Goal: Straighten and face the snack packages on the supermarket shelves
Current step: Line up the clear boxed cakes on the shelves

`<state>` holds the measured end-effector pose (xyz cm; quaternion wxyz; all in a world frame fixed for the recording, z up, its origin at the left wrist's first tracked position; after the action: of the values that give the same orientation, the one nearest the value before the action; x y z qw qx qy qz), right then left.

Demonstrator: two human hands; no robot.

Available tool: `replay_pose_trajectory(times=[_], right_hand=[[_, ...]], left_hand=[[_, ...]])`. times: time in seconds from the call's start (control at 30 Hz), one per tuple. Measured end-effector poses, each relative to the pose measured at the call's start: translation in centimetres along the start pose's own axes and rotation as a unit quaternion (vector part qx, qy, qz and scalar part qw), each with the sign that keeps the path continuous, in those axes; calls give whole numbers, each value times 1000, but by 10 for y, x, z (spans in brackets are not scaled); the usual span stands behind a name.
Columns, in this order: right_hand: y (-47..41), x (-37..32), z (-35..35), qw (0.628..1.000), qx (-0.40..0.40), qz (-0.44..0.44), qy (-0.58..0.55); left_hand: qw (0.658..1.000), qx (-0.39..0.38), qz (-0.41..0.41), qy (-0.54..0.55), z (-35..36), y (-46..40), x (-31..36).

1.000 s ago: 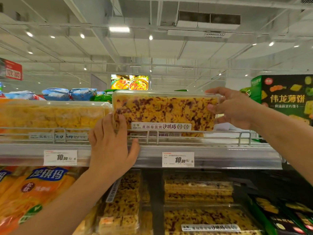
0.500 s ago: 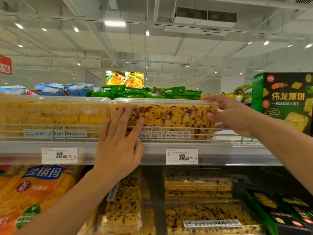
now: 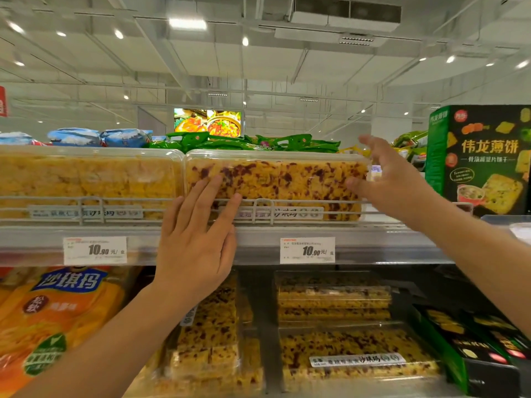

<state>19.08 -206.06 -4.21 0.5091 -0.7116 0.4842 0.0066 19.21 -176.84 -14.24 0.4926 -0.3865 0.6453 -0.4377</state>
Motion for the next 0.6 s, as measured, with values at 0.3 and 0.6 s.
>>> replay_pose_trajectory(times=[0.3,0.6], right_hand=[[86,-35,94,927,-20,-311,207],[99,-23,144,911,-4,-287,297]], left_hand=[[995,-91,51,1,-20,57,-20],[993,-93,50,46,-19,62,-22]])
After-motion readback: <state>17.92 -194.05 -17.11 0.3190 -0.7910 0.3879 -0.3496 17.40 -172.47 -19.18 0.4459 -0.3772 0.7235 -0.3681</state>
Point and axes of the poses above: each hand's wrist, its own y-axis away from the middle knuckle, its own z-axis out of the palm, x = y × z, the point moved 2 cm from there along -y, towards the middle knuckle, and after that the axes turned 3 degrees about z, right-handed, at the moved point
